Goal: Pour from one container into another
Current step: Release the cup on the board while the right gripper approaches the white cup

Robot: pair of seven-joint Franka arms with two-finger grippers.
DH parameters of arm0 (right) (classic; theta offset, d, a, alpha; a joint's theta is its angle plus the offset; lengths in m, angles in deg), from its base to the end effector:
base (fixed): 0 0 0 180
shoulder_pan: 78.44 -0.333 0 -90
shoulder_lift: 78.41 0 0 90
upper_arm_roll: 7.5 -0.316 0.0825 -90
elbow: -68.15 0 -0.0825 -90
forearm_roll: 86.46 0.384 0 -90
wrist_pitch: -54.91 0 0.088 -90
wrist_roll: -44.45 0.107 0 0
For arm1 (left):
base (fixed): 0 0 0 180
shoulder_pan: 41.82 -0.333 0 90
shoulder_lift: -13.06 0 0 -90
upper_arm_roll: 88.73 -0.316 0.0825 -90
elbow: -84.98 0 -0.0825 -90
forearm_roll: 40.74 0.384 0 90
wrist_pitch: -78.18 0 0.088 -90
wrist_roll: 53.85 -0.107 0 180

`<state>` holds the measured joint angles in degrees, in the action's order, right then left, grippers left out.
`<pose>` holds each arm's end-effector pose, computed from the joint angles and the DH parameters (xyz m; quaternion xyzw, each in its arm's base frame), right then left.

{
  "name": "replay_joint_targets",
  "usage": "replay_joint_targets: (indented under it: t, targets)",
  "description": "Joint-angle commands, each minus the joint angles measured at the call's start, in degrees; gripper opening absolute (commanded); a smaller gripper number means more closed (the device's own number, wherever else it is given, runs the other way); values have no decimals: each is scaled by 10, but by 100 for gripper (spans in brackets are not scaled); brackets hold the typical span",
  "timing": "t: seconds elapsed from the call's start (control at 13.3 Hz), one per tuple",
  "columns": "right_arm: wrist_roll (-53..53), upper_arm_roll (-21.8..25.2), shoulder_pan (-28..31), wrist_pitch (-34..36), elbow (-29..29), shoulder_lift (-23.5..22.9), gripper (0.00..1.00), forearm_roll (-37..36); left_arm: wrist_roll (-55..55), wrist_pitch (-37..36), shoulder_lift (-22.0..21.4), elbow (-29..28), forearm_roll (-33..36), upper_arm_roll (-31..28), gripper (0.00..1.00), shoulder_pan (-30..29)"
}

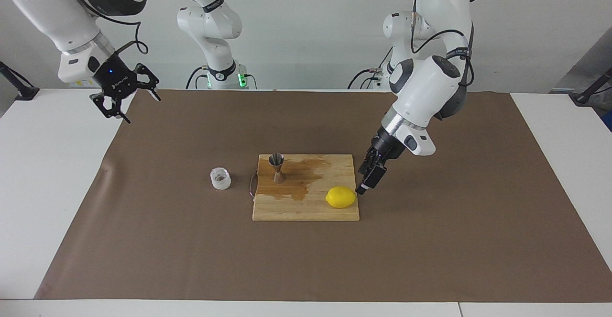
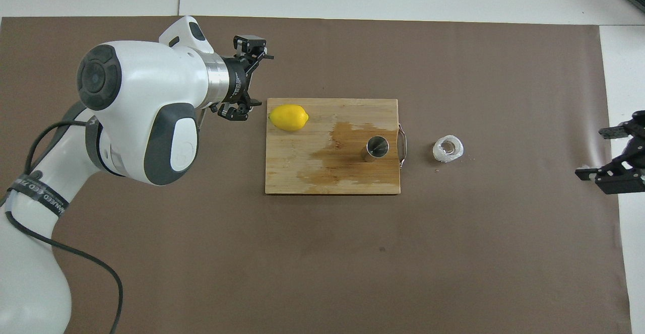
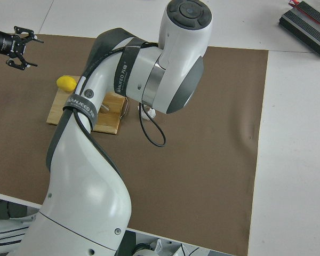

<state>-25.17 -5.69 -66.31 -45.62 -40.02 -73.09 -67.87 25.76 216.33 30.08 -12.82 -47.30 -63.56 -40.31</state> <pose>0.5213 -0.1007 0.5444 -0.8875 -0.4318 -0.0914 0.1324 0.6150 -0.2766 0.4784 0.8436 0.4814 0.0437 0.2339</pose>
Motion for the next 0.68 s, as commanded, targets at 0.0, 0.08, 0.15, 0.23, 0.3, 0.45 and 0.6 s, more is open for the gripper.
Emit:
replay_joint_targets:
  t: [0.0, 0.08, 0.15, 0.23, 0.3, 0.45, 0.6]
  targets:
    - [-132, -1, 25, -24, -18, -49, 100, 72, -74, -68, -29, -13, 55, 1, 100, -11]
    - [-177, -1, 26, -26, -20, -71, 100, 89, -119, -95, -40, -23, 56, 1, 100, -12]
    - [-236, -1, 26, -30, -20, -97, 100, 112, -153, -110, -53, -33, 57, -1, 100, -13]
    - [-286, -2, 25, -52, -21, -115, 100, 133, -181, -118, -59, -35, 67, -4, 100, -17]
    - [-312, -2, 21, -68, -33, -122, 100, 146, -197, -134, -67, -34, 80, -4, 100, -27]
    - [-377, -2, 20, -82, -50, -150, 100, 216, -261, -163, -80, -34, 81, -3, 100, -48]
    - [-416, -3, 13, -97, -51, -169, 100, 250, -325, -186, -94, -34, 81, -3, 100, -81]
